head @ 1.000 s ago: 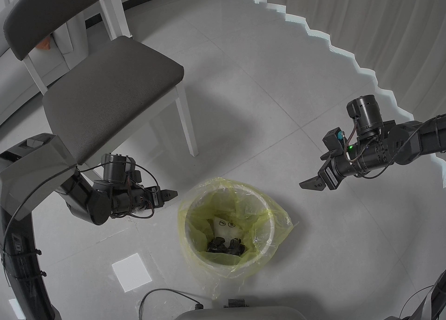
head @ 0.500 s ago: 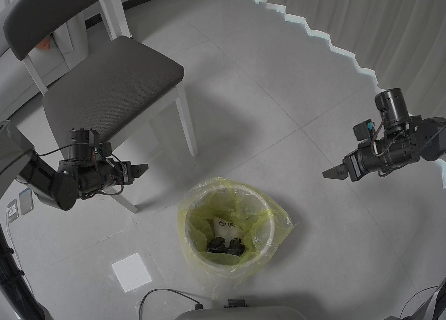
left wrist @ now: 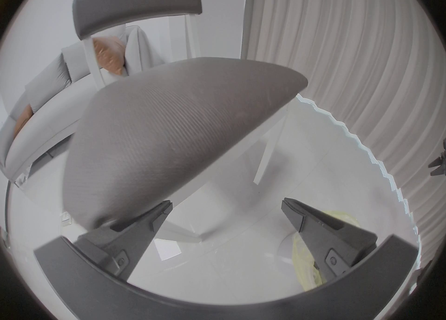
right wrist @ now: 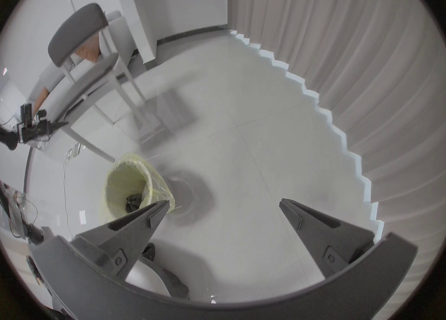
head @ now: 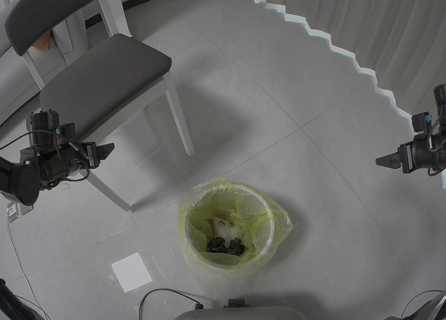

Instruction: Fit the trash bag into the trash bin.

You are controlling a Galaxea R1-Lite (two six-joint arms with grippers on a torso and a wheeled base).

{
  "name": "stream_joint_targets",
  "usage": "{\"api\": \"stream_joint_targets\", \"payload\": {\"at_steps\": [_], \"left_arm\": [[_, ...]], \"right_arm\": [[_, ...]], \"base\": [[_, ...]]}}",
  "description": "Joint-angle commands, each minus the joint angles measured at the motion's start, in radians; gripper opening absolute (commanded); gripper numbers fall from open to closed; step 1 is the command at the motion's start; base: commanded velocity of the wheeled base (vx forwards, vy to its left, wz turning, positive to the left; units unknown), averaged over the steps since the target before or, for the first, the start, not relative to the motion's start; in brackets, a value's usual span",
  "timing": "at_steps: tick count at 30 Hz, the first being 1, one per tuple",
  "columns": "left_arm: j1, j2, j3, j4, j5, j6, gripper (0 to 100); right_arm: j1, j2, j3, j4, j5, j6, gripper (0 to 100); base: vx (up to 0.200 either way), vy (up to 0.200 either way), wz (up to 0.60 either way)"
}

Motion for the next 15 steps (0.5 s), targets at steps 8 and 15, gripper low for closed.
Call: {"api": "stream_joint_targets", "payload": {"at_steps": [8, 15], "left_arm": [[-0.041, -0.263, 0.287, 0.062, 0.025, -0.11, 100], [-0.03, -0.295, 0.312, 0.011, 0.023, -0.118, 100]], "right_arm": [[-0.153, -0.302, 0.136, 0.01, 0.092, 0.002, 100], [-0.151, -0.32, 0.133, 0.01, 0.099, 0.002, 100]], "base": [[0.0, 0.0, 0.0], [0.0, 0.0, 0.0]]}}
